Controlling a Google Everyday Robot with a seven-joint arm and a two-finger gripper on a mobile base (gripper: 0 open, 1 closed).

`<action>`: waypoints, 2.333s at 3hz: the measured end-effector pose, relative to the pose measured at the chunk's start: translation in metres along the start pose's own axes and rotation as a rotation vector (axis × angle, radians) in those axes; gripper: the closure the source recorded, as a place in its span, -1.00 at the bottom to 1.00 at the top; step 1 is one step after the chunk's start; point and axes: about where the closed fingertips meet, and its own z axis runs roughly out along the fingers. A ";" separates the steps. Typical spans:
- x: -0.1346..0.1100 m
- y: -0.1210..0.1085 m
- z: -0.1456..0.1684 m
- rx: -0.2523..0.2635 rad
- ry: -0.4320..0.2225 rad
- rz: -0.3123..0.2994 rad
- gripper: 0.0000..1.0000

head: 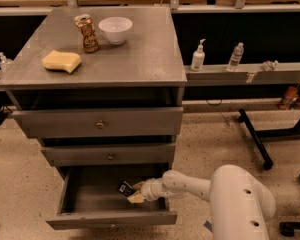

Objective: Place rxbar blueberry into bottom drawer

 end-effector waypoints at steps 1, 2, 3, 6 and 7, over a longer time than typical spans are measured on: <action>0.004 -0.008 0.002 0.033 0.006 0.039 0.58; 0.003 -0.006 0.003 0.026 0.005 0.034 0.14; 0.003 -0.004 0.005 0.022 0.005 0.034 -0.35; -0.001 -0.005 -0.018 0.045 -0.027 0.006 -1.00; -0.010 0.000 -0.057 0.089 -0.089 -0.054 -1.00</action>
Offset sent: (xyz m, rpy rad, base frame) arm 0.0053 -0.0030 -0.0040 -0.0081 0.0078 -0.0367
